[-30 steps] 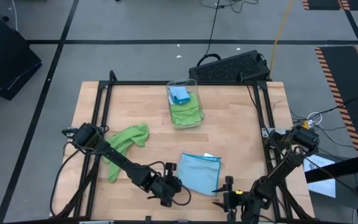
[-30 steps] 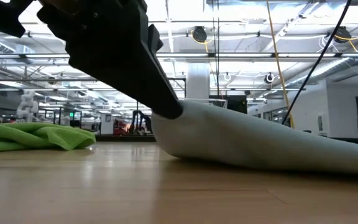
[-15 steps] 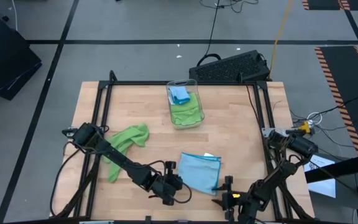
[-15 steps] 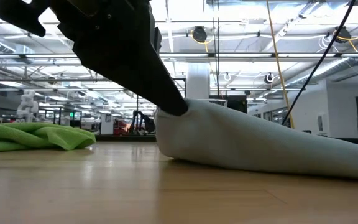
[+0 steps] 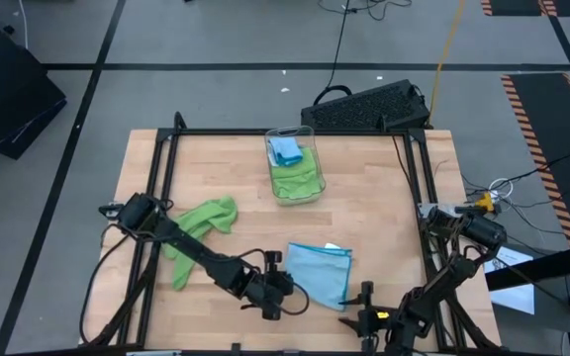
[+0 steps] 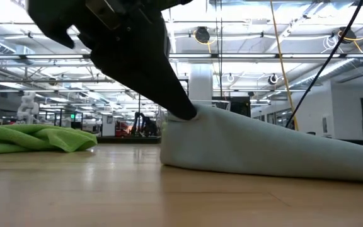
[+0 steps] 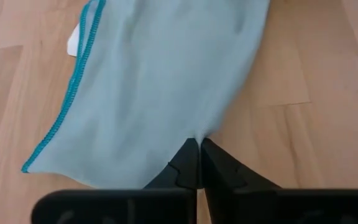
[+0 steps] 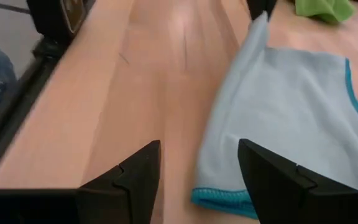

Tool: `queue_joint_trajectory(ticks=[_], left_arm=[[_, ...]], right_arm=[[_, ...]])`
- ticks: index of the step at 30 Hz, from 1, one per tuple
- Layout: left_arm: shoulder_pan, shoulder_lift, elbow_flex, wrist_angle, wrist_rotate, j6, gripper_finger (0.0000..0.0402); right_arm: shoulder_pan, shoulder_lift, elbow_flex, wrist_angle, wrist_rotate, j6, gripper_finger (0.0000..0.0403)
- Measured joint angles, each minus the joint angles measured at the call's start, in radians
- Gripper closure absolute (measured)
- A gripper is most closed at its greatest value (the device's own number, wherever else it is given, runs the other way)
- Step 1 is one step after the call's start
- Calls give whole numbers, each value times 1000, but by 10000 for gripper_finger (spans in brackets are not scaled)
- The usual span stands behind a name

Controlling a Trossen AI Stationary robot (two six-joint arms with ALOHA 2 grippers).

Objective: Fold microfiber towels
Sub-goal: Fold the blue towel

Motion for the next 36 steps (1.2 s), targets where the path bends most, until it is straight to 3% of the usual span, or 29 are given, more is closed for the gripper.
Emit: queue_joint_trajectory(ticks=[11,14,19,21,30,36], left_arm=[[11,0,0,-2,1,8,391],[8,0,1,-14,2,7,396],[8,0,1,-25,11,-15,388],[7,0,1,-20,29,-16,390],[-44,-7,1,37,72,3,388],[-48,-56,1,40,44,38,396]], right_arm=[[-40,41,0,-10,-56,49,209],[-48,41,1,-35,-62,98,249],[-49,39,0,-48,-74,128,365],[-50,30,0,-47,-84,129,391],[-51,-119,-1,-32,-233,142,398],[-51,-207,-1,-84,-241,141,392]])
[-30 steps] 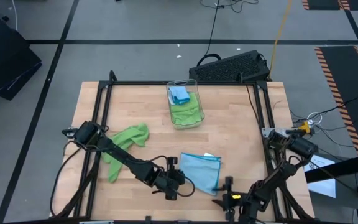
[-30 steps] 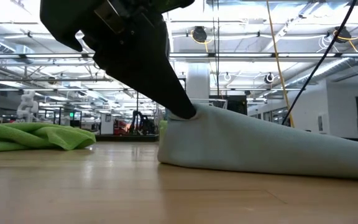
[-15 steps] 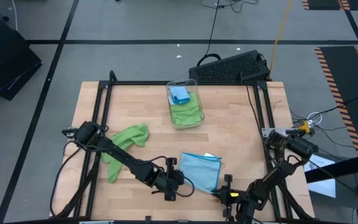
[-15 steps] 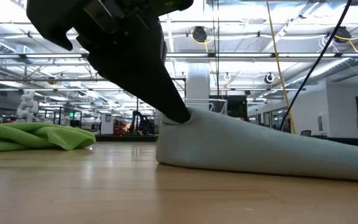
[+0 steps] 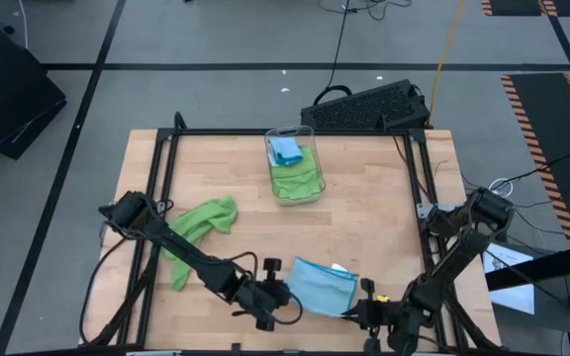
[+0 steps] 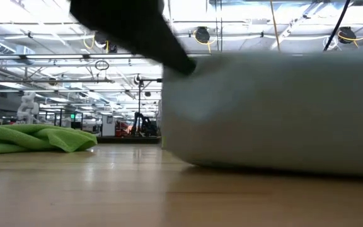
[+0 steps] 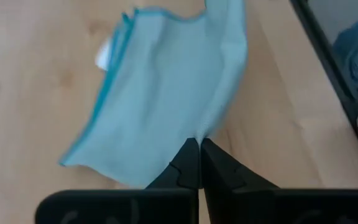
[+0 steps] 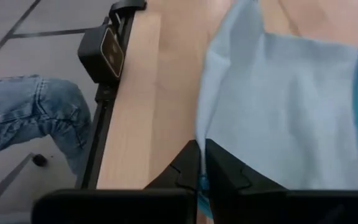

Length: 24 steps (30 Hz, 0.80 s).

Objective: Fold microfiber towels
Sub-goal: Fold the blue towel

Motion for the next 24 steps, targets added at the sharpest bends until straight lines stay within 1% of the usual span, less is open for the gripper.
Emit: queue_joint_trajectory(ticks=[4,8,12,17,20,24], left_arm=[[20,-18,0,18,-46,54,392],[75,-18,0,7,-33,66,389],[122,-17,-13,10,-28,64,396],[175,-17,-13,17,-13,76,390],[187,-17,-13,15,38,95,385],[151,-17,-13,15,155,109,394]], right_arm=[[-4,-34,0,-91,18,47,394],[-18,-39,0,-197,32,137,396],[-31,-39,0,-291,30,238,395],[-32,-39,0,-325,25,260,395],[-32,-39,0,-293,-6,247,395],[-31,-43,0,-217,-87,203,395]])
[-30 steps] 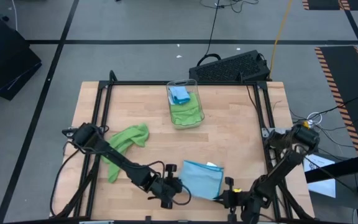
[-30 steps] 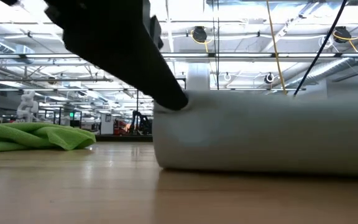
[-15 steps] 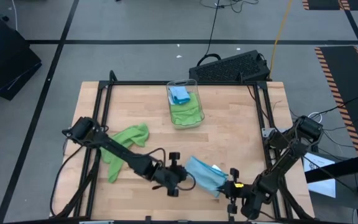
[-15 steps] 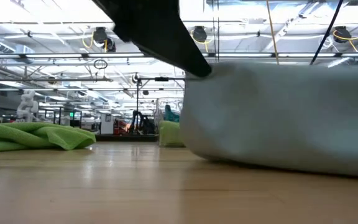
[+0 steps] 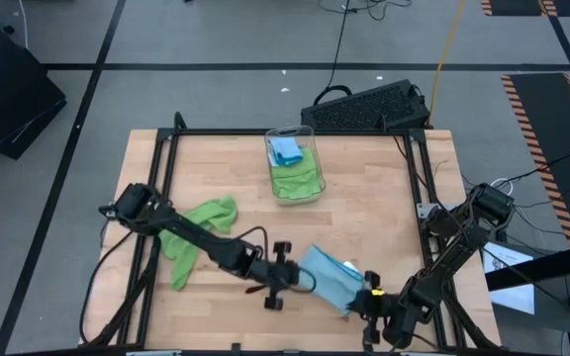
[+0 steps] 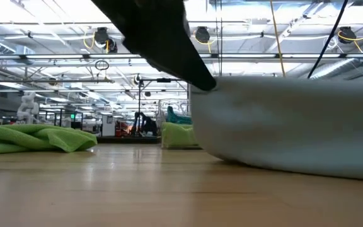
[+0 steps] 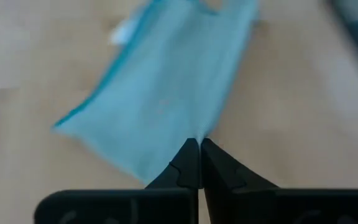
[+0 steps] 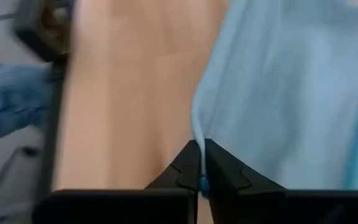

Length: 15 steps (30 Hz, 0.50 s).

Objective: Fold microfiber towels
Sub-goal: Fold the blue towel

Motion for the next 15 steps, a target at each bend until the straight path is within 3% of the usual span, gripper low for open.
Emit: queue_joint_trajectory(ticks=[3,7,10,15], left_arm=[[-51,0,0,25,81,-7,395],[-116,0,1,103,92,-12,388],[-132,0,3,153,63,17,393],[-98,0,4,113,-24,8,393]], right_arm=[[1,0,0,87,-71,-71,395],[1,-13,0,84,-131,-75,395],[2,-45,0,44,-150,-73,395],[3,-107,0,-64,-86,-75,395]])
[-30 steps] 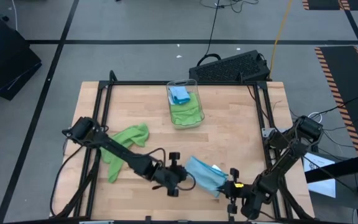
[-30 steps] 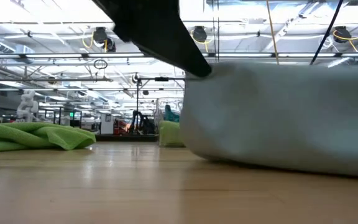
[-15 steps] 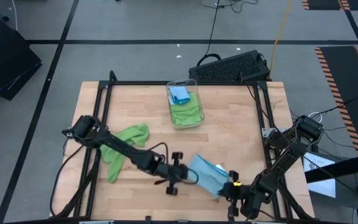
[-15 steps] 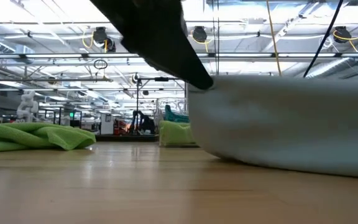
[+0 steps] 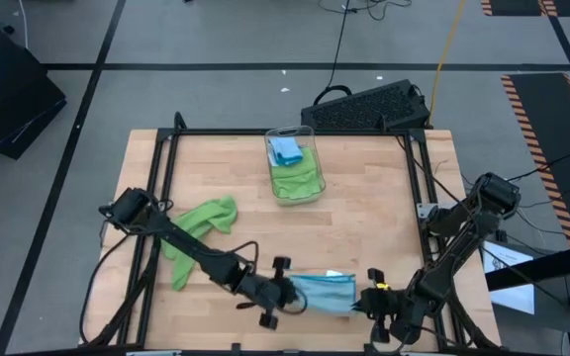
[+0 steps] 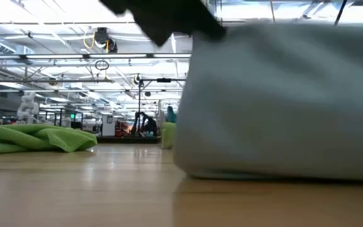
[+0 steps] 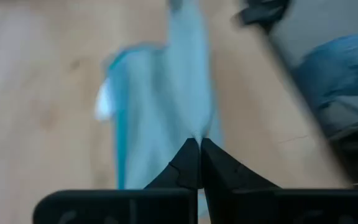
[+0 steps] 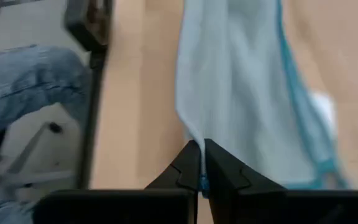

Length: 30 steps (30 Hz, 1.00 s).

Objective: Fold microfiber towels
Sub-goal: Fold the blue towel

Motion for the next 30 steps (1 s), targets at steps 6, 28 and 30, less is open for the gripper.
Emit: queue_joint_trajectory(ticks=[6,28,30], left_arm=[[71,0,0,-147,-75,-96,391],[157,-21,-77,-96,-190,-209,252],[150,-42,-77,-83,-193,-219,240]], right_arm=[[-41,-6,-48,-51,50,-15,395],[-112,-41,-137,-59,71,67,281],[-112,-75,-138,-117,71,134,261]])
